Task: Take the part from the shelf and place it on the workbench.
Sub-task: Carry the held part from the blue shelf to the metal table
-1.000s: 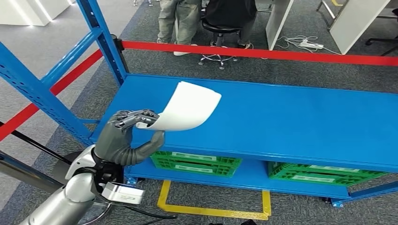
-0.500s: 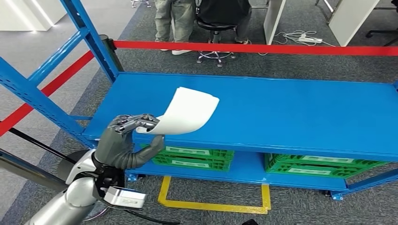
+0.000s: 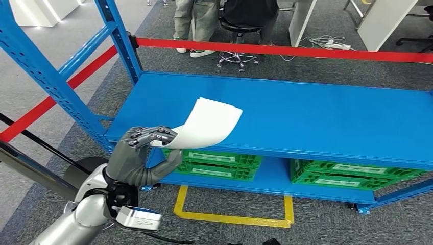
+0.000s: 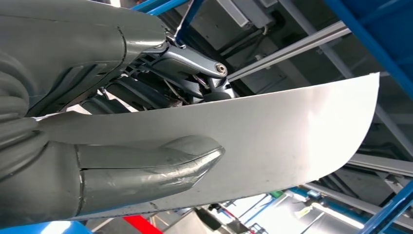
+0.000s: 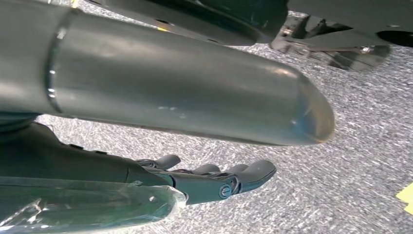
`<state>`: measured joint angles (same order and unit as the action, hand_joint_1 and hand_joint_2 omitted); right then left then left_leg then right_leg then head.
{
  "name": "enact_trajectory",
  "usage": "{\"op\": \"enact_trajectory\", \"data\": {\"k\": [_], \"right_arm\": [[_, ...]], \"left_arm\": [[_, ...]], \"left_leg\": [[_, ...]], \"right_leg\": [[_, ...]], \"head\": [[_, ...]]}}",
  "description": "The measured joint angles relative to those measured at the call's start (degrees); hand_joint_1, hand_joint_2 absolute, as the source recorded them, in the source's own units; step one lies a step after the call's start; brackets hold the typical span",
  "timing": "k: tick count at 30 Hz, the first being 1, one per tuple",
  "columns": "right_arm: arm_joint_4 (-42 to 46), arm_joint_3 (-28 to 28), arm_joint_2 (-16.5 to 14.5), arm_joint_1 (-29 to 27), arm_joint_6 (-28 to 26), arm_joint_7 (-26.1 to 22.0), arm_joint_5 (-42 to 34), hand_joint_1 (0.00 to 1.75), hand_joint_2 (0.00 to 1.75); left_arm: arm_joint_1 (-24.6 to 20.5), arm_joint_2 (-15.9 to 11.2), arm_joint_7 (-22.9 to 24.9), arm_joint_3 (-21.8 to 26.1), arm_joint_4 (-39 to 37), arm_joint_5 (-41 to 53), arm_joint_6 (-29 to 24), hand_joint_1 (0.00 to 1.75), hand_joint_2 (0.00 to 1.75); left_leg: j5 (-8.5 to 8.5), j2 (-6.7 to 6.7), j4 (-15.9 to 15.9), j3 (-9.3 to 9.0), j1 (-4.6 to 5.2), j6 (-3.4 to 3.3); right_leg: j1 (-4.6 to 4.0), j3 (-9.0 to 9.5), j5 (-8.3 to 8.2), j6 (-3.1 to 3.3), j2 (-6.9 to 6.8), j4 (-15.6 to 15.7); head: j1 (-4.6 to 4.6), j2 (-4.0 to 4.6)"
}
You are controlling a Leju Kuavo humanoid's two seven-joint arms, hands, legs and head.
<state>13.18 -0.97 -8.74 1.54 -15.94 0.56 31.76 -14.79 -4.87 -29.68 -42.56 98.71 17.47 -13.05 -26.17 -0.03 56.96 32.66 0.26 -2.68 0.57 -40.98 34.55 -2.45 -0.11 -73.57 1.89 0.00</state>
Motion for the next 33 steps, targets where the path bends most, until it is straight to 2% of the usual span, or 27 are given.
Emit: {"op": "enact_trajectory", "data": {"k": [1, 2, 3, 5, 6, 7, 9, 10, 11, 12, 14, 15, 16, 17, 19, 20, 21, 24, 25, 26, 27, 29, 30, 31, 32, 33], "right_arm": [[0.01, -0.11, 0.0, -0.01, -0.08, -0.33, -0.25, 0.0, 0.0], [0.01, -0.28, 0.0, 0.01, -0.14, -0.8, -0.63, 0.0, 0.0], [0.03, -0.5, 0.0, 0.06, -0.2, -1.41, -1.12, 0.0, 0.0], [0.13, -1.06, -0.01, 0.24, -0.37, -2.92, -2.22, 0.0, 0.0], [0.22, -1.38, -0.01, 0.29, -0.45, -3.64, -2.71, 0.0, 0.0], [0.32, -1.72, -0.02, 0.26, -0.53, -4.27, -3.11, 0.0, 0.0], [0.45, -2.31, -0.04, 0.03, -0.59, -4.98, -3.68, 0.0, 0.0], [0.49, -2.52, -0.05, -0.04, -0.6, -5.13, -3.83, 0.0, 0.0], [0.51, -2.69, -0.07, -0.05, -0.61, -5.22, -3.92, 0.0, 0.0], [0.54, -2.85, -0.07, -0.01, -0.61, -5.29, -3.96, 0.0, 0.0], [0.58, -3.12, -0.07, 0.0, -0.62, -5.38, -4.0, 0.0, 0.0], [0.59, -3.22, -0.07, -0.04, -0.66, -5.48, -4.04, 0.0, 0.0], [0.6, -3.3, -0.07, -0.07, -0.72, -5.66, -4.08, 0.0, 0.0], [0.62, -3.38, -0.07, -0.1, -0.8, -5.88, -4.11, 0.0, 0.0], [0.67, -3.49, -0.13, -0.12, -1.01, -6.35, -4.1, 0.0, 0.0], [0.7, -3.51, -0.16, -0.11, -1.1, -6.51, -4.06, 0.0, 0.0], [0.73, -3.51, -0.2, -0.08, -1.19, -6.68, -4.02, 0.0, 0.0], [0.81, -3.5, -0.26, -0.07, -1.41, -7.16, -3.87, 0.0, 0.0], [0.85, -3.49, -0.27, -0.1, -1.46, -7.31, -3.82, 0.0, 0.0], [0.89, -3.49, -0.28, -0.12, -1.49, -7.43, -3.79, 0.0, 0.0], [0.92, -3.49, -0.28, -0.15, -1.49, -7.59, -3.77, 0.0, 0.0], [0.96, -3.49, -0.28, -0.22, -1.47, -7.97, -3.78, 0.0, 0.0], [0.96, -3.49, -0.28, -0.28, -1.46, -8.16, -3.81, 0.0, 0.0], [0.97, -3.49, -0.28, -0.34, -1.46, -8.31, -3.86, 0.0, 0.0], [0.97, -3.49, -0.28, -0.38, -1.46, -8.41, -3.9, 0.0, 0.0], [0.98, -3.49, -0.28, -0.39, -1.46, -8.51, -3.92, 0.0, 0.0]], "left_arm": [[0.05, -0.01, 0.0, -0.04, 0.0, 0.05, -0.09, 1.75, 1.75], [0.09, -0.01, 0.0, -0.08, 0.0, 0.15, -0.21, 1.75, 1.75], [0.1, -0.01, 0.0, -0.1, 0.01, 0.26, -0.37, 1.75, 1.75], [0.06, -0.04, 0.0, -0.13, 0.1, 0.47, -0.74, 1.75, 1.75], [0.02, -0.07, 0.0, -0.16, 0.15, 0.52, -0.9, 1.75, 1.75], [0.01, -0.11, 0.01, -0.21, 0.19, 0.55, -1.03, 1.75, 1.75], [0.04, -0.22, 0.02, -0.32, 0.2, 0.57, -1.19, 1.75, 1.75], [0.06, -0.28, 0.02, -0.34, 0.22, 0.59, -1.25, 1.75, 1.75], [0.07, -0.33, 0.02, -0.34, 0.23, 0.61, -1.28, 1.75, 1.75], [0.09, -0.38, 0.02, -0.35, 0.25, 0.62, -1.31, 1.75, 1.75], [0.2, -0.49, 0.02, -0.38, 0.26, 0.62, -1.34, 1.75, 1.75], [0.27, -0.56, 0.02, -0.4, 0.26, 0.62, -1.34, 1.75, 1.75], [0.32, -0.63, 0.02, -0.42, 0.26, 0.64, -1.36, 1.75, 1.75], [0.34, -0.69, 0.02, -0.45, 0.26, 0.68, -1.37, 1.75, 1.75], [0.31, -0.75, 0.02, -0.5, 0.33, 0.91, -1.44, 1.75, 1.75], [0.27, -0.77, 0.02, -0.54, 0.43, 1.02, -1.48, 1.75, 1.75], [0.26, -0.77, 0.02, -0.57, 0.55, 1.14, -1.53, 1.75, 1.75], [0.47, -0.89, 0.01, -0.66, 0.8, 1.4, -1.67, 1.75, 1.75], [0.53, -0.92, 0.01, -0.69, 0.87, 1.48, -1.71, 1.75, 1.75], [0.56, -0.93, 0.0, -0.72, 0.95, 1.57, -1.74, 1.75, 1.75], [0.58, -0.93, 0.0, -0.75, 1.02, 1.63, -1.79, 1.75, 1.75], [0.75, -0.93, 0.0, -0.79, 1.09, 1.8, -1.93, 1.75, 1.75], [0.92, -0.95, 0.0, -0.81, 1.09, 1.95, -1.99, 1.75, 1.75], [1.11, -0.96, 0.0, -0.83, 1.09, 2.08, -2.05, 1.75, 1.75], [1.27, -0.97, 0.0, -0.86, 1.09, 2.2, -2.12, 1.75, 1.75], [1.39, -0.99, 0.0, -0.89, 1.09, 2.27, -2.16, 1.75, 1.75]], "left_leg": [[0.26, 0.01, 0.02, 0.33, 0.02, 0.06], [0.49, 0.02, 0.03, 0.57, 0.02, 0.17], [0.67, 0.03, 0.08, 0.73, 0.02, 0.32], [1.0, 0.05, 0.31, 1.1, 0.27, 0.8], [1.19, 0.04, 0.42, 1.31, 0.37, 1.09], [1.43, 0.04, 0.49, 1.53, 0.43, 1.4], [1.53, 0.06, 0.66, 1.89, 0.27, 2.02], [0.74, 0.07, 1.35, 2.26, 0.18, 2.34], [-0.8, 0.08, 3.03, 2.96, 0.1, 2.64], [-3.05, 0.09, 5.96, 4.09, -0.01, 2.91], [-7.26, 0.08, 13.27, 6.62, -0.14, 3.23], [-8.21, 0.08, 15.66, 7.22, -0.16, 3.27], [-8.05, 0.08, 16.0, 6.81, -0.18, 3.23], [-6.95, 0.08, 14.27, 5.36, -0.18, 3.11], [-3.92, 0.08, 6.78, 0.46, -0.11, 2.68], [-3.03, 0.09, 3.29, -1.58, -0.06, 2.44], [-2.66, 0.1, 1.04, -2.77, 0.01, 2.22], [-2.27, 0.15, -0.15, -2.68, 0.07, 1.51], [-1.89, 0.12, -0.33, -2.51, 0.0, 1.2], [-1.49, 0.07, -0.52, -2.3, -0.11, 0.87], [-1.12, 0.02, -0.64, -2.01, -0.18, 0.62], [-0.49, -0.03, -0.59, -1.15, -0.04, 0.28], [-0.16, -0.03, -0.56, -0.71, 0.04, 0.24], [0.15, -0.03, -0.53, -0.3, 0.09, 0.26], [0.42, -0.01, -0.5, 0.04, 0.11, 0.32], [0.65, 0.01, -0.47, 0.28, 0.12, 0.43]], "right_leg": [[0.03, 0.69, -0.41, -0.05, 0.0, 0.3], [0.06, 2.58, -1.71, -0.03, -0.01, 2.92], [0.11, 5.25, -3.32, 0.02, 0.0, 6.98], [0.08, 9.73, -5.17, 0.36, 0.04, 14.33], [0.03, 10.67, -5.38, 0.63, 0.09, 15.99], [-0.08, 10.8, -5.36, 0.97, 0.14, 16.44], [-0.07, 10.46, -5.94, 1.77, 0.09, 16.44], [-0.03, 10.24, -6.27, 2.19, 0.01, 16.5], [0.04, 9.97, -6.61, 2.61, -0.07, 16.59], [0.05, 9.61, -6.9, 2.9, -0.13, 16.61], [-0.04, 8.79, -7.46, 3.17, -0.17, 16.56], [-0.09, 8.36, -7.75, 3.18, -0.18, 16.53], [-0.12, 7.98, -8.02, 3.13, -0.17, 16.5], [-0.15, 7.67, -8.27, 3.06, -0.16, 16.47], [-0.26, 7.29, -8.68, 2.74, -0.1, 16.38], [-0.36, 7.1, -8.87, 2.51, -0.09, 16.27], [-0.44, 6.87, -9.08, 2.21, -0.1, 16.17], [-0.38, 6.15, -9.7, 1.14, -0.24, 16.04], [-0.32, 5.77, -9.22, 0.82, -0.21, 15.56], [-0.27, 5.09, -7.97, 0.52, -0.15, 14.16], [-0.19, 3.99, -6.03, 0.28, -0.09, 11.58], [-0.06, 1.26, -1.6, -0.16, -0.05, 4.1], [-0.01, 0.43, -0.35, -0.28, -0.06, 1.21], [0.01, 0.53, -0.1, -0.35, -0.06, 0.19], [0.01, 1.79, -0.88, -0.34, -0.06, 1.48], [0.02, 4.09, -2.35, -0.26, -0.06, 4.79]], "head": [[0.01, 0.0], [0.01, 0.0], [0.02, 0.0], [-0.03, 0.0], [-0.06, 0.0], [-0.1, 0.0], [-0.12, 0.0], [-0.21, 0.0], [-0.31, 0.0], [-0.43, 0.0], [-0.56, 0.0], [-0.55, 0.0], [-0.56, 0.0], [-0.55, 0.0], [-0.57, 0.0], [-0.55, 0.0], [-0.52, 0.0], [-0.52, 0.0], [-0.48, 0.0], [-0.37, 0.0], [-0.26, 0.0], [-0.08, 0.0], [-0.08, 0.0], [-0.09, 0.0], [-0.07, 0.0], [-0.07, 0.0]]}}
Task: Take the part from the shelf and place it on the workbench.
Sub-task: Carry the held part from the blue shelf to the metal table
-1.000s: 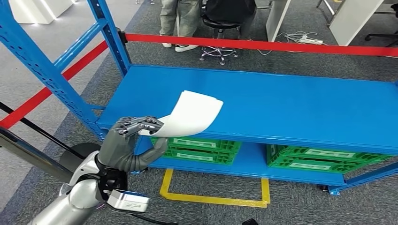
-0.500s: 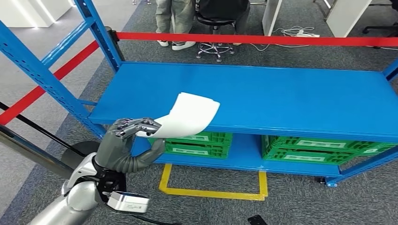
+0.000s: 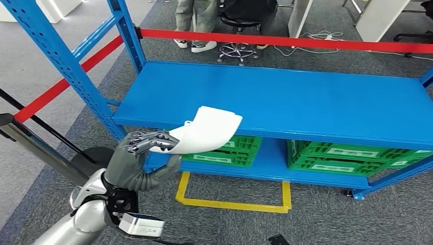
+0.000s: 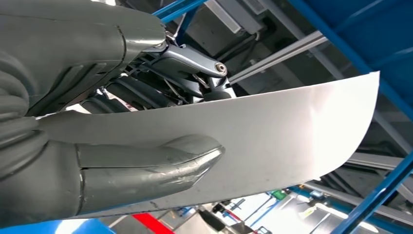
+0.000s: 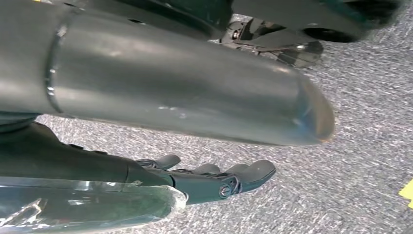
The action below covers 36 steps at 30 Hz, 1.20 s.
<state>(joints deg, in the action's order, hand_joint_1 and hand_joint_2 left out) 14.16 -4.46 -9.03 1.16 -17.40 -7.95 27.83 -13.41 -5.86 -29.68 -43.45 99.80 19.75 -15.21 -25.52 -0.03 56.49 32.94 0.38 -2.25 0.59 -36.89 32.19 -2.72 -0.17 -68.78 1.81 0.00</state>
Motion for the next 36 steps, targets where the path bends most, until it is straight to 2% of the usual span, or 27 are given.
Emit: {"op": "enact_trajectory", "data": {"k": [2, 3, 4, 6, 7, 8, 10, 11, 12, 13, 14, 15, 17, 18, 19, 21, 22, 23, 25, 27, 28, 29, 30, 31, 33, 34, 36], "right_arm": [[0.02, 0.0, -0.01, 0.15, 0.0, -0.13, -0.01, 0.0, 0.0], [0.03, 0.0, -0.02, 0.25, 0.01, -0.19, -0.01, 0.0, 0.0], [0.05, 0.0, -0.03, 0.31, 0.01, -0.25, -0.02, 0.0, 0.0], [0.07, 0.0, -0.07, 0.19, 0.03, -0.34, -0.03, 0.0, 0.0], [0.07, -0.01, -0.1, 0.09, 0.04, -0.35, -0.04, 0.0, 0.0], [0.08, -0.01, -0.13, 0.04, 0.04, -0.36, -0.04, 0.0, 0.0], [0.1, -0.01, -0.17, 0.06, 0.06, -0.4, -0.04, 0.0, 0.0], [0.11, -0.01, -0.19, 0.06, 0.09, -0.45, -0.07, 0.0, 0.0], [0.11, -0.02, -0.2, 0.05, 0.15, -0.5, -0.11, 0.0, 0.0], [0.11, -0.03, -0.2, 0.03, 0.23, -0.57, -0.16, 0.0, 0.0], [0.12, -0.05, -0.2, 0.01, 0.32, -0.66, -0.21, 0.0, 0.0], [0.13, -0.06, -0.21, 0.0, 0.42, -0.78, -0.24, 0.0, 0.0], [0.16, -0.07, -0.22, 0.0, 0.63, -1.02, -0.33, 0.0, 0.0], [0.18, -0.07, -0.22, 0.03, 0.74, -1.11, -0.38, 0.0, 0.0], [0.2, -0.07, -0.22, 0.05, 0.84, -1.18, -0.43, 0.0, 0.0], [0.24, -0.07, -0.22, 0.04, 0.95, -1.28, -0.48, 0.0, 0.0], [0.25, -0.07, -0.22, 0.02, 0.97, -1.32, -0.51, 0.0, 0.0], [0.26, -0.08, -0.22, 0.0, 0.97, -1.35, -0.55, 0.0, 0.0], [0.28, -0.09, -0.22, -0.03, 0.98, -1.39, -0.6, 0.0, 0.0], [0.29, -0.1, -0.22, -0.09, 0.99, -1.43, -0.61, 0.0, 0.0], [0.29, -0.11, -0.22, -0.13, 1.02, -1.46, -0.64, 0.0, 0.0], [0.3, -0.13, -0.22, -0.16, 1.07, -1.52, -0.7, 0.0, 0.0], [0.3, -0.14, -0.22, -0.18, 1.14, -1.59, -0.8, 0.0, 0.0], [0.31, -0.16, -0.22, -0.16, 1.19, -1.69, -0.92, 0.0, 0.0], [0.37, -0.19, -0.22, 0.01, 1.25, -1.91, -1.11, 0.0, 0.0], [0.41, -0.2, -0.22, 0.07, 1.25, -2.02, -1.16, 0.0, 0.0], [0.47, -0.25, -0.22, -0.04, 1.25, -2.12, -1.21, 0.0, 0.0]], "left_arm": [[0.05, -0.03, -0.03, -0.04, 0.05, 0.02, -0.08, 1.75, 1.75], [0.04, -0.05, -0.04, -0.06, 0.1, 0.04, -0.09, 1.75, 1.75], [0.05, -0.08, -0.07, -0.09, 0.15, 0.04, -0.11, 1.75, 1.75], [0.08, -0.16, -0.08, -0.17, 0.24, 0.05, -0.13, 1.75, 1.75], [0.1, -0.2, -0.09, -0.19, 0.26, 0.05, -0.15, 1.75, 1.75], [0.11, -0.25, -0.09, -0.2, 0.29, 0.05, -0.16, 1.75, 1.75], [0.14, -0.35, -0.09, -0.21, 0.32, 0.05, -0.19, 1.75, 1.75], [0.18, -0.42, -0.09, -0.22, 0.33, 0.06, -0.19, 1.75, 1.75], [0.25, -0.48, -0.09, -0.23, 0.33, 0.07, -0.19, 1.75, 1.75], [0.31, -0.55, -0.09, -0.24, 0.33, 0.09, -0.18, 1.75, 1.75], [0.34, -0.61, -0.09, -0.24, 0.33, 0.1, -0.18, 1.75, 1.75], [0.36, -0.66, -0.09, -0.24, 0.33, 0.11, -0.18, 1.75, 1.75], [0.31, -0.7, -0.09, -0.24, 0.38, 0.12, -0.17, 1.75, 1.75], [0.25, -0.72, -0.09, -0.24, 0.42, 0.12, -0.16, 1.75, 1.75], [0.22, -0.72, -0.09, -0.23, 0.45, 0.12, -0.14, 1.75, 1.75], [0.26, -0.77, -0.09, -0.22, 0.48, 0.13, -0.1, 1.75, 1.75], [0.3, -0.79, -0.09, -0.22, 0.48, 0.13, -0.08, 1.75, 1.75], [0.31, -0.79, -0.09, -0.22, 0.49, 0.13, -0.08, 1.75, 1.75], [0.27, -0.75, -0.09, -0.22, 0.5, 0.12, -0.07, 1.75, 1.75], [0.3, -0.75, -0.09, -0.22, 0.5, 0.12, -0.05, 1.75, 1.75], [0.35, -0.76, -0.09, -0.23, 0.49, 0.12, -0.05, 1.75, 1.75], [0.4, -0.77, -0.09, -0.23, 0.49, 0.12, -0.04, 1.75, 1.75], [0.44, -0.78, -0.1, -0.24, 0.48, 0.12, -0.04, 1.75, 1.75], [0.47, -0.79, -0.12, -0.23, 0.49, 0.12, -0.04, 1.75, 1.75], [0.49, -0.81, -0.16, -0.22, 0.5, 0.11, -0.05, 1.75, 1.75], [0.5, -0.83, -0.18, -0.21, 0.5, 0.11, -0.05, 1.75, 1.75], [0.56, -0.85, -0.19, -0.21, 0.5, 0.1, -0.05, 1.75, 1.75]], "left_leg": [[0.35, 0.03, 0.2, 0.39, 0.14, 0.37], [0.57, 0.03, 0.31, 0.61, 0.26, 0.62], [0.82, 0.02, 0.41, 0.85, 0.34, 0.93], [1.27, 0.02, 0.53, 1.29, 0.33, 1.53], [0.93, 0.05, 0.86, 1.57, 0.25, 1.83], [-0.15, 0.08, 1.91, 2.07, 0.18, 2.14], [-4.48, 0.11, 7.51, 4.19, -0.04, 2.75], [-6.82, 0.11, 11.4, 5.51, -0.14, 2.97], [-8.44, 0.11, 14.66, 6.47, -0.22, 3.12], [-8.97, 0.11, 16.25, 6.62, -0.26, 3.17], [-8.43, 0.11, 15.72, 5.75, -0.28, 3.14], [-7.03, 0.11, 13.1, 3.81, -0.3, 3.04], [-4.14, 0.11, 5.34, -1.19, -0.25, 2.6], [-3.45, 0.12, 2.31, -2.92, -0.21, 2.3], [-3.26, 0.13, 0.64, -3.71, -0.14, 1.99], [-3.13, 0.16, 0.01, -3.48, -0.03, 1.32], [-2.76, 0.13, -0.11, -3.25, -0.08, 0.96], [-2.35, 0.08, -0.29, -3.03, -0.17, 0.6], [-1.54, -0.03, -0.51, -2.35, -0.28, 0.0], [-0.89, -0.06, -0.43, -1.43, -0.11, -0.3], [-0.57, -0.07, -0.4, -1.01, -0.02, -0.34], [-0.28, -0.07, -0.37, -0.63, 0.04, -0.32], [-0.03, -0.06, -0.33, -0.33, 0.08, -0.25], [0.18, -0.04, -0.26, -0.12, 0.1, -0.11], [0.5, -0.01, 0.0, 0.26, 0.32, 0.32], [0.7, -0.02, 0.12, 0.46, 0.4, 0.61], [1.21, -0.04, 0.24, 0.82, 0.4, 1.26]], "right_leg": [[-0.03, 5.11, -2.24, 0.35, 0.06, 8.18], [-0.07, 6.66, -2.74, 0.66, 0.11, 10.82], [-0.14, 7.28, -2.81, 0.99, 0.17, 12.04], [-0.2, 7.0, -3.29, 1.78, 0.15, 12.17], [-0.17, 6.78, -3.61, 2.21, 0.07, 12.21], [-0.1, 6.53, -3.97, 2.66, -0.02, 12.33], [-0.06, 5.83, -4.67, 3.3, -0.16, 12.42], [-0.1, 5.38, -4.98, 3.42, -0.18, 12.39], [-0.14, 4.92, -5.28, 3.44, -0.19, 12.35], [-0.17, 4.46, -5.58, 3.41, -0.2, 12.29], [-0.19, 4.05, -5.85, 3.34, -0.19, 12.22], [-0.2, 3.73, -6.1, 3.24, -0.16, 12.15], [-0.33, 3.31, -6.49, 2.89, -0.11, 11.93], [-0.44, 3.06, -6.69, 2.62, -0.11, 11.78], [-0.52, 2.79, -6.92, 2.3, -0.13, 11.66], [-0.54, 2.3, -7.49, 1.59, -0.22, 11.63], [-0.48, 1.94, -7.42, 1.27, -0.19, 11.49], [-0.45, 1.4, -6.66, 0.96, -0.14, 10.7], [-0.33, -0.87, -2.91, 0.43, -0.01, 5.54], [-0.2, -3.55, 1.17, 0.04, 0.0, -2.14], [-0.16, -4.07, 2.01, -0.05, 0.0, -4.36], [-0.14, -3.51, 1.82, -0.07, 0.0, -4.44], [-0.12, -1.72, 0.69, 0.0, 0.0, -2.13], [-0.1, 0.97, -0.89, 0.13, 0.0, 1.88], [-0.17, 5.85, -2.76, 0.62, 0.07, 9.74], [-0.26, 7.01, -3.02, 0.96, 0.12, 11.72], [-0.43, 7.15, -3.26, 1.73, 0.19, 12.35]], "head": [[-0.01, 0.0], [-0.06, 0.0], [-0.08, 0.0], [-0.1, 0.0], [-0.1, 0.0], [-0.2, 0.0], [-0.41, 0.0], [-0.49, 0.0], [-0.5, 0.0], [-0.49, 0.0], [-0.49, 0.0], [-0.5, 0.0], [-0.51, 0.0], [-0.49, 0.0], [-0.47, 0.0], [-0.45, 0.0], [-0.46, 0.0], [-0.39, 0.0], [-0.12, 0.0], [0.05, 0.0], [0.05, 0.0], [0.06, 0.0], [0.06, 0.0], [0.07, 0.0], [0.04, 0.0], [0.02, 0.0], [-0.02, 0.0]]}}
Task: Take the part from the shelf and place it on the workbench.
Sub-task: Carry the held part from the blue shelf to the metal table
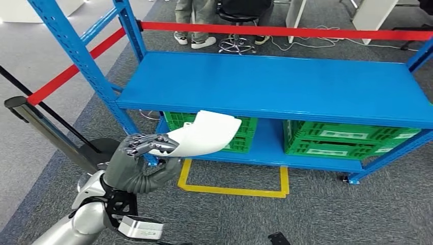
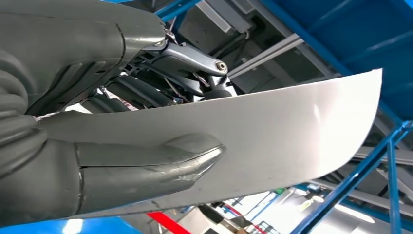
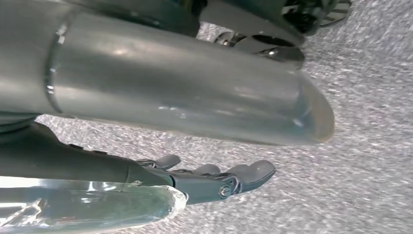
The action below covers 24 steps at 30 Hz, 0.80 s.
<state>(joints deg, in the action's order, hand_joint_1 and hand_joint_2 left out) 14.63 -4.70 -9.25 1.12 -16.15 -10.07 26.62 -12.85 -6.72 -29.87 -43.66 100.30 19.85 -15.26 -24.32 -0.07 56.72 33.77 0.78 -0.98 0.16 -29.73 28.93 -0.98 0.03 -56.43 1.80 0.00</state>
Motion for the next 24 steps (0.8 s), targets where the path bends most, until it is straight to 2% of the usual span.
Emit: {"op": "enact_trajectory", "data": {"k": [2, 3, 4, 6, 7, 8, 9, 12, 13, 14, 16, 17, 18, 19, 21, 22, 23, 24], "right_arm": [[0.01, -0.07, -0.01, -0.23, -0.01, -0.02, -0.02, 0.0, 0.0], [0.01, -0.1, -0.02, -0.25, -0.01, -0.03, -0.02, 0.0, 0.0], [0.01, -0.12, -0.02, -0.2, -0.02, -0.05, -0.02, 0.0, 0.0], [0.02, -0.18, -0.02, -0.18, -0.02, -0.08, -0.02, 0.0, 0.0], [0.02, -0.21, -0.01, -0.21, -0.02, -0.09, -0.02, 0.0, 0.0], [0.02, -0.25, -0.01, -0.24, -0.02, -0.09, -0.02, 0.0, 0.0], [0.02, -0.28, -0.01, -0.26, -0.02, -0.09, -0.02, 0.0, 0.0], [0.02, -0.32, -0.02, -0.23, -0.02, -0.11, -0.02, 0.0, 0.0], [0.02, -0.33, -0.02, -0.2, -0.02, -0.11, -0.02, 0.0, 0.0], [0.02, -0.33, -0.02, -0.19, -0.02, -0.11, -0.02, 0.0, 0.0], [0.02, -0.34, -0.02, -0.2, -0.02, -0.11, -0.02, 0.0, 0.0], [0.02, -0.34, -0.01, -0.21, -0.03, -0.11, -0.02, 0.0, 0.0], [0.02, -0.34, -0.01, -0.21, -0.03, -0.11, -0.02, 0.0, 0.0], [0.02, -0.34, 0.0, -0.2, -0.03, -0.11, -0.02, 0.0, 0.0], [0.02, -0.34, 0.0, -0.23, -0.02, -0.11, -0.02, 0.0, 0.0], [0.02, -0.34, 0.0, -0.25, -0.02, -0.11, -0.02, 0.0, 0.0], [0.02, -0.34, 0.0, -0.27, -0.02, -0.11, -0.02, 0.0, 0.0], [0.02, -0.34, 0.0, -0.29, -0.02, -0.11, -0.02, 0.0, 0.0]], "left_arm": [[0.11, -0.05, -0.01, 0.01, 0.0, -0.01, -0.01, 1.75, 1.75], [0.16, -0.1, -0.01, 0.02, 0.0, -0.02, -0.02, 1.75, 1.75], [0.22, -0.14, -0.02, 0.03, 0.0, -0.03, -0.03, 1.75, 1.75], [0.45, -0.2, -0.02, 0.03, -0.01, -0.04, -0.04, 1.75, 1.75], [0.6, -0.23, -0.02, 0.03, -0.01, -0.04, -0.04, 1.75, 1.75], [0.71, -0.27, -0.02, 0.03, -0.01, -0.04, -0.04, 1.75, 1.75], [0.78, -0.31, -0.02, 0.03, -0.01, -0.04, -0.04, 1.75, 1.75], [0.71, -0.35, -0.02, 0.05, 0.0, -0.04, -0.04, 1.75, 1.75], [0.67, -0.34, -0.03, 0.05, 0.0, -0.04, -0.04, 1.75, 1.75], [0.68, -0.36, -0.04, 0.06, 0.0, -0.05, -0.04, 1.75, 1.75], [0.77, -0.4, -0.05, 0.06, 0.0, -0.05, -0.04, 1.75, 1.75], [0.77, -0.41, -0.05, 0.06, 0.0, -0.05, -0.04, 1.75, 1.75], [0.72, -0.4, -0.05, 0.05, 0.0, -0.05, -0.04, 1.75, 1.75], [0.66, -0.39, -0.05, 0.05, 0.0, -0.05, -0.03, 1.75, 1.75], [0.64, -0.38, -0.05, 0.05, 0.0, -0.07, -0.03, 1.75, 1.75], [0.68, -0.39, -0.05, 0.04, 0.0, -0.07, -0.03, 1.75, 1.75], [0.75, -0.39, -0.05, 0.04, 0.0, -0.07, -0.03, 1.75, 1.75], [0.8, -0.39, -0.05, 0.03, 0.0, -0.07, -0.02, 1.75, 1.75]], "left_leg": [[-0.66, 0.04, 0.7, 0.53, -0.15, 0.66], [-2.1, 0.06, 2.23, 1.19, -0.23, 0.97], [-4.3, 0.07, 4.98, 2.29, -0.35, 1.25], [-8.87, 0.07, 12.54, 4.95, -0.57, 1.64], [-10.07, 0.07, 15.26, 5.68, -0.64, 1.72], [-10.19, 0.07, 16.08, 5.47, -0.68, 1.72], [-9.24, 0.07, 14.49, 4.05, -0.69, 1.65], [-5.31, 0.07, 2.96, -3.38, -0.58, 1.03], [-4.85, 0.09, 0.58, -4.7, -0.5, 0.79], [-4.81, 0.11, -0.41, -5.07, -0.39, 0.57], [-4.29, 0.12, -0.58, -4.66, -0.33, -0.02], [-3.92, 0.09, -0.72, -4.46, -0.39, -0.32], [-3.52, 0.04, -0.89, -4.23, -0.48, -0.64], [-3.13, -0.02, -1.01, -3.96, -0.58, -0.9], [-2.53, -0.06, -0.93, -3.16, -0.49, -1.19], [-2.25, -0.07, -0.88, -2.74, -0.43, -1.24], [-1.97, -0.08, -0.84, -2.33, -0.39, -1.23], [-1.73, -0.07, -0.8, -1.99, -0.37, -1.17]], "right_leg": [[0.11, -0.4, -0.71, 0.81, -0.16, 0.16], [0.2, -0.7, -1.11, 1.21, -0.24, 0.29], [0.25, -1.06, -1.48, 1.51, -0.31, 0.36], [0.13, -2.06, -2.13, 1.74, -0.32, 0.3], [0.05, -2.57, -2.46, 1.74, -0.33, 0.25], [-0.01, -3.05, -2.76, 1.7, -0.33, 0.17], [-0.04, -3.48, -3.03, 1.62, -0.31, 0.09], [-0.22, -4.27, -3.67, 1.13, -0.24, -0.26], [-0.29, -4.51, -3.9, 0.86, -0.25, -0.38], [-0.32, -4.75, -4.14, 0.55, -0.27, -0.48], [-0.17, -5.19, -4.55, -0.15, -0.32, -0.59], [-0.09, -5.57, -4.25, -0.46, -0.27, -0.92], [-0.04, -6.2, -3.22, -0.79, -0.23, -2.01], [0.03, -7.21, -1.45, -1.08, -0.17, -4.21], [0.16, -9.9, 3.06, -1.58, -0.14, -11.51], [0.2, -10.93, 4.58, -1.72, -0.14, -14.8], [0.21, -11.16, 5.11, -1.78, -0.14, -16.49], [0.21, -10.28, 4.57, -1.77, -0.14, -15.92]], "head": [[0.0, 0.0], [-0.11, 0.0], [-0.21, 0.0], [-0.38, 0.0], [-0.37, 0.0], [-0.37, 0.0], [-0.37, 0.0], [-0.34, 0.0], [-0.31, 0.0], [-0.3, 0.0], [-0.31, 0.0], [-0.32, 0.0], [-0.21, 0.0], [-0.1, 0.0], [0.15, 0.0], [0.15, 0.0], [0.15, 0.0], [0.16, 0.0]]}}
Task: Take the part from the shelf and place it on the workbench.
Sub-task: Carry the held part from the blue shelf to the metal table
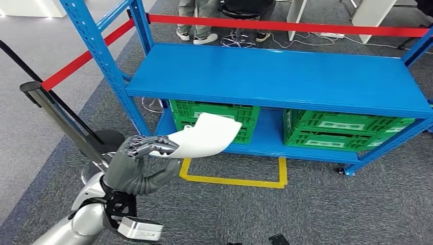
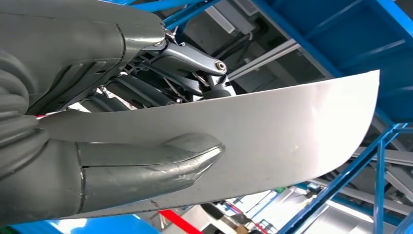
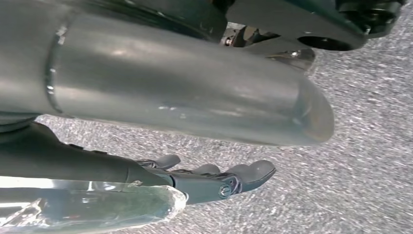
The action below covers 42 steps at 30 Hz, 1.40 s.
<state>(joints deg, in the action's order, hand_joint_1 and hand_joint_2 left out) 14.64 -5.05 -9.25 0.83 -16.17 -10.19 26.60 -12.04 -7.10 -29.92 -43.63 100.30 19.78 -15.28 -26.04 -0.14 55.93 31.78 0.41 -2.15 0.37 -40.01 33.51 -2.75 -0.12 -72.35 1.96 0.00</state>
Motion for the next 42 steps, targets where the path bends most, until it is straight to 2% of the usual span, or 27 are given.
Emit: {"op": "enact_trajectory", "data": {"k": [1, 3, 4, 5, 7, 9, 10, 12, 13, 14, 15, 16, 19, 20, 23, 25, 28, 29, 30, 31, 33, 34, 35, 38, 39, 40, 42], "right_arm": [[0.0, -0.01, 0.0, 0.01, 0.0, 0.0, 0.0, 0.0, 0.0], [0.02, -0.01, 0.0, 0.15, 0.0, -0.01, 0.0, 0.0, 0.0], [0.03, -0.01, 0.0, 0.27, 0.0, -0.02, 0.0, 0.0, 0.0], [0.05, -0.01, 0.0, 0.34, 0.0, -0.04, 0.0, 0.0, 0.0], [0.06, -0.02, -0.01, 0.2, -0.01, -0.08, -0.01, 0.0, 0.0], [0.06, -0.04, -0.02, -0.01, -0.01, -0.09, -0.02, 0.0, 0.0], [0.06, -0.04, -0.02, 0.0, 0.0, -0.09, -0.02, 0.0, 0.0], [0.07, -0.05, -0.02, 0.09, 0.0, -0.09, -0.01, 0.0, 0.0], [0.07, -0.05, -0.01, 0.09, 0.0, -0.09, -0.01, 0.0, 0.0], [0.07, -0.07, -0.01, 0.06, 0.0, -0.09, -0.02, 0.0, 0.0], [0.07, -0.08, 0.0, 0.03, 0.0, -0.09, -0.02, 0.0, 0.0], [0.07, -0.08, -0.01, 0.02, 0.0, -0.09, -0.02, 0.0, 0.0], [0.07, -0.11, -0.05, 0.08, 0.0, -0.09, -0.02, 0.0, 0.0], [0.07, -0.13, -0.07, 0.11, 0.01, -0.09, -0.01, 0.0, 0.0], [0.07, -0.16, -0.16, 0.11, 0.01, -0.09, -0.01, 0.0, 0.0], [0.07, -0.18, -0.2, 0.09, -0.02, -0.09, -0.01, 0.0, 0.0], [0.07, -0.22, -0.18, 0.06, -0.02, -0.09, -0.02, 0.0, 0.0], [0.07, -0.24, -0.17, 0.02, -0.01, -0.09, -0.02, 0.0, 0.0], [0.07, -0.24, -0.17, 0.0, -0.01, -0.09, -0.02, 0.0, 0.0], [0.07, -0.24, -0.17, 0.0, -0.01, -0.09, -0.02, 0.0, 0.0], [0.07, -0.24, -0.18, 0.11, -0.01, -0.09, -0.02, 0.0, 0.0], [0.07, -0.24, -0.19, 0.21, -0.01, -0.09, -0.01, 0.0, 0.0], [0.07, -0.24, -0.19, 0.28, -0.01, -0.1, -0.01, 0.0, 0.0], [0.07, -0.25, -0.2, 0.1, 0.0, -0.09, -0.02, 0.0, 0.0], [0.07, -0.26, -0.19, 0.01, 0.0, -0.09, -0.02, 0.0, 0.0], [0.07, -0.26, -0.19, 0.01, 0.0, -0.09, -0.02, 0.0, 0.0], [0.07, -0.26, -0.19, 0.1, 0.0, -0.09, -0.02, 0.0, 0.0]], "left_arm": [[0.04, 0.0, 0.0, 0.0, 0.0, 0.0, 0.0, 1.75, 1.75], [0.03, 0.0, 0.0, 0.01, 0.0, 0.0, -0.01, 1.75, 1.75], [-0.01, 0.01, 0.0, 0.02, 0.0, 0.01, -0.02, 1.75, 1.75], [-0.04, 0.01, 0.0, 0.03, 0.0, 0.01, -0.02, 1.75, 1.75], [-0.04, 0.01, 0.0, 0.03, 0.0, 0.02, -0.02, 1.75, 1.75], [-0.02, -0.03, 0.0, 0.03, 0.01, 0.02, -0.02, 1.75, 1.75], [-0.03, -0.05, 0.0, 0.04, 0.01, 0.01, -0.02, 1.75, 1.75], [0.0, -0.08, 0.0, 0.04, 0.0, 0.02, -0.02, 1.75, 1.75], [0.04, -0.09, 0.0, 0.04, 0.0, 0.02, -0.02, 1.75, 1.75], [0.09, -0.11, 0.0, 0.04, 0.0, 0.02, -0.02, 1.75, 1.75], [0.12, -0.12, 0.0, 0.04, 0.0, 0.02, -0.02, 1.75, 1.75], [0.13, -0.12, 0.0, 0.04, 0.0, 0.02, -0.02, 1.75, 1.75], [-0.03, -0.1, -0.01, 0.05, 0.02, 0.02, -0.02, 1.75, 1.75], [-0.11, -0.1, -0.02, 0.05, 0.03, 0.02, -0.02, 1.75, 1.75], [-0.17, -0.07, -0.02, 0.04, 0.04, 0.02, -0.02, 1.75, 1.75], [-0.18, -0.01, -0.02, 0.04, 0.05, 0.01, -0.02, 1.75, 1.75], [-0.13, 0.03, -0.02, 0.03, 0.07, 0.01, -0.02, 1.75, 1.75], [-0.08, 0.03, -0.02, 0.02, 0.07, 0.01, -0.02, 1.75, 1.75], [-0.02, 0.03, -0.02, 0.01, 0.07, 0.0, -0.02, 1.75, 1.75], [0.03, 0.02, -0.02, 0.01, 0.07, 0.01, -0.01, 1.75, 1.75], [0.06, 0.03, -0.02, 0.01, 0.07, 0.01, -0.01, 1.75, 1.75], [0.04, 0.04, -0.02, 0.02, 0.08, 0.02, -0.02, 1.75, 1.75], [0.02, 0.04, -0.03, 0.02, 0.08, 0.02, -0.02, 1.75, 1.75], [0.01, 0.03, -0.04, 0.03, 0.09, 0.02, -0.01, 1.75, 1.75], [0.01, 0.03, -0.04, 0.03, 0.09, 0.02, -0.01, 1.75, 1.75], [0.0, 0.02, -0.04, 0.04, 0.09, 0.02, -0.02, 1.75, 1.75], [0.03, 0.0, -0.04, 0.04, 0.09, 0.02, -0.02, 1.75, 1.75]], "left_leg": [[0.2, 0.01, 0.05, 0.25, 0.0, 0.11], [0.48, 0.03, 0.31, 0.63, 0.13, 0.44], [0.65, 0.03, 0.51, 0.89, 0.25, 0.69], [0.82, 0.03, 0.68, 1.19, 0.36, 0.93], [1.26, 0.03, 0.88, 1.74, 0.39, 1.49], [0.13, 0.08, 1.99, 2.4, 0.26, 2.07], [-1.53, 0.1, 3.91, 3.16, 0.19, 2.35], [-6.1, 0.11, 10.77, 5.62, 0.01, 2.78], [-7.81, 0.11, 14.21, 6.75, -0.05, 2.85], [-8.54, 0.11, 16.27, 7.24, -0.08, 2.81], [-8.18, 0.11, 16.35, 6.79, -0.06, 2.65], [-6.85, 0.12, 14.27, 5.26, 0.02, 2.35], [-2.55, 0.12, 3.72, -1.14, 0.65, 0.82], [-2.15, 0.11, 1.75, -2.11, 0.83, 0.43], [-1.84, 0.09, 0.26, -1.99, 0.72, 0.0], [-1.12, 0.02, -0.28, -1.67, 0.31, -0.32], [-0.36, -0.07, -0.32, -0.74, 0.19, -0.58], [-0.14, -0.08, -0.29, -0.42, 0.19, -0.53], [0.07, -0.09, -0.25, -0.14, 0.16, -0.45], [0.23, -0.08, -0.19, 0.06, 0.11, -0.32], [0.38, -0.06, 0.1, 0.35, 0.13, 0.07], [0.4, -0.05, 0.41, 0.58, 0.21, 0.32], [0.48, -0.04, 0.69, 0.85, 0.32, 0.62], [0.79, -0.01, 1.15, 1.59, 0.26, 1.55], [0.28, 0.01, 1.63, 1.85, 0.16, 1.86], [-0.9, 0.03, 2.96, 2.41, 0.06, 2.15], [-4.93, 0.05, 9.05, 4.8, -0.12, 2.65]], "right_leg": [[0.0, 2.03, -1.34, 0.09, 0.0, 2.79], [-0.02, 7.25, -3.83, 0.38, 0.02, 10.88], [-0.05, 9.02, -4.43, 0.68, 0.06, 13.8], [-0.1, 9.83, -4.55, 0.98, 0.11, 15.31], [-0.16, 9.61, -4.77, 1.76, 0.16, 15.58], [-0.08, 9.18, -5.33, 2.62, 0.04, 15.68], [-0.05, 8.94, -5.63, 3.06, -0.02, 15.76], [-0.21, 8.3, -6.11, 3.61, -0.09, 15.75], [-0.35, 7.95, -6.35, 3.74, -0.1, 15.73], [-0.5, 7.59, -6.59, 3.81, -0.11, 15.71], [-0.65, 7.29, -6.83, 3.83, -0.11, 15.69], [-0.8, 7.06, -7.03, 3.83, -0.09, 15.67], [-1.09, 6.64, -7.53, 3.55, -0.04, 15.53], [-1.13, 6.38, -7.72, 3.33, -0.08, 15.43], [-1.21, 5.41, -8.18, 2.43, -0.26, 15.14], [-1.16, 4.12, -6.26, 1.75, -0.13, 12.85], [-0.53, 0.03, -0.22, 0.74, 0.02, 2.32], [-0.31, -0.76, 0.75, 0.48, 0.01, -0.28], [-0.08, -0.56, 0.68, 0.24, 0.01, -0.85], [0.16, 0.87, -0.4, 0.04, -0.01, 0.99], [0.56, 5.82, -3.34, -0.3, -0.02, 8.89], [0.65, 7.92, -4.21, -0.2, 0.05, 12.38], [0.67, 9.1, -4.57, 0.03, 0.14, 14.48], [0.48, 9.12, -4.92, 1.33, 0.28, 15.18], [0.48, 8.98, -5.14, 1.74, 0.24, 15.21], [0.52, 8.84, -5.37, 2.15, 0.2, 15.27], [0.49, 8.43, -5.73, 2.78, 0.12, 15.31]], "head": [[-0.01, 0.0], [0.01, 0.0], [-0.05, 0.0], [-0.09, 0.0], [-0.18, 0.0], [-0.28, 0.0], [-0.38, 0.0], [-0.6, 0.0], [-0.61, 0.0], [-0.61, 0.0], [-0.6, 0.0], [-0.6, 0.0], [-0.58, 0.0], [-0.58, 0.0], [-0.61, 0.0], [-0.42, 0.0], [-0.18, 0.0], [-0.19, 0.0], [-0.17, 0.0], [-0.17, 0.0], [-0.14, 0.0], [-0.14, 0.0], [-0.17, 0.0], [-0.24, 0.0], [-0.29, 0.0], [-0.37, 0.0], [-0.57, 0.0]]}}
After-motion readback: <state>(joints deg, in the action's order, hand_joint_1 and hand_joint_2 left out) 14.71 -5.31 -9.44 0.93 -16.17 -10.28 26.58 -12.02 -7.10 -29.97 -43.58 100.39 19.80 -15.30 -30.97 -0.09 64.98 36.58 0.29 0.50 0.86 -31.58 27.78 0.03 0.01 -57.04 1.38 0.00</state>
